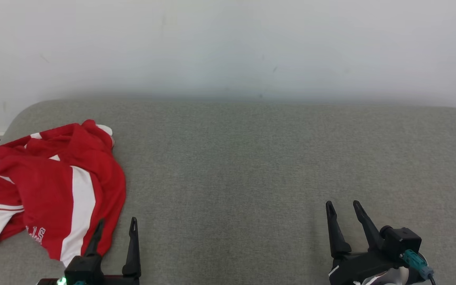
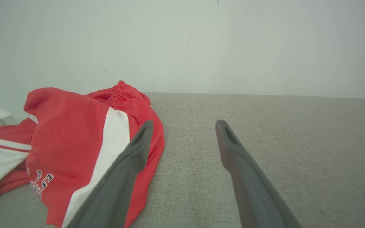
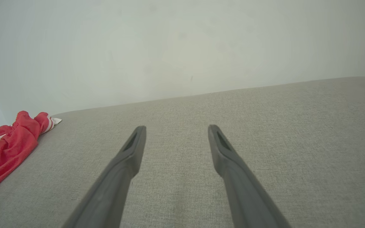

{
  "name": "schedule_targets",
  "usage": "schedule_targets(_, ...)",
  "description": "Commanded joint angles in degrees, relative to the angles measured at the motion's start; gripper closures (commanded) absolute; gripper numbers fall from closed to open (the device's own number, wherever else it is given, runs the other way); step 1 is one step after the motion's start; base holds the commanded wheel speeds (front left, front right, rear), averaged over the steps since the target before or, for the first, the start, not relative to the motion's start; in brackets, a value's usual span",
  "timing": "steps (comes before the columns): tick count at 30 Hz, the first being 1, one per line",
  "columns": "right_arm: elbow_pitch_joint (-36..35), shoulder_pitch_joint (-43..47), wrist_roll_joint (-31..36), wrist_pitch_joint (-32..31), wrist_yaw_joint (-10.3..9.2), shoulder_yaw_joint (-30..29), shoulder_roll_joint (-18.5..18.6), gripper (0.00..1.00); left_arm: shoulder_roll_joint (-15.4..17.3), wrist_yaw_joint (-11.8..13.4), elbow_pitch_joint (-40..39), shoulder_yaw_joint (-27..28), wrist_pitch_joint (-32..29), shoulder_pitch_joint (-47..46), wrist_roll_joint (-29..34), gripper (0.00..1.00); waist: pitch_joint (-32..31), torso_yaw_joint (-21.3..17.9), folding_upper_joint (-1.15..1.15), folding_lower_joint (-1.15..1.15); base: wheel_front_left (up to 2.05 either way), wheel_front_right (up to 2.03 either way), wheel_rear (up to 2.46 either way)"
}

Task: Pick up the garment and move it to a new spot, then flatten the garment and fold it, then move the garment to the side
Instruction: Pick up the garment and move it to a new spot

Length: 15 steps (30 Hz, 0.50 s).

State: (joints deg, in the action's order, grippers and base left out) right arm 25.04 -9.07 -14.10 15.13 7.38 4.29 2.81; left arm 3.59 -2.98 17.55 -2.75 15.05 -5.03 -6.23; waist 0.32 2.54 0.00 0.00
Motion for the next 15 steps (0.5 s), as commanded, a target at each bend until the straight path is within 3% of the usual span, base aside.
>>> schedule_targets(1,-0.3,0.9,-0.2,0.0,0.21,0.1,0.1,0.0,-0.3,0.0,0.0,0.4,0.2,-0.9,-0.4,0.0,0.0,1.5,0.0,0.0,0.0,0.0,0.0)
schedule_targets(15,-0.7,0.9,-2.8,0.0,0.2,3.4,0.1,0.0,-0.4,0.8,-0.2,4.3,0.2,0.2,-2.9,0.0,0.1,15.1,0.0,0.0,0.0,0.0,0.0)
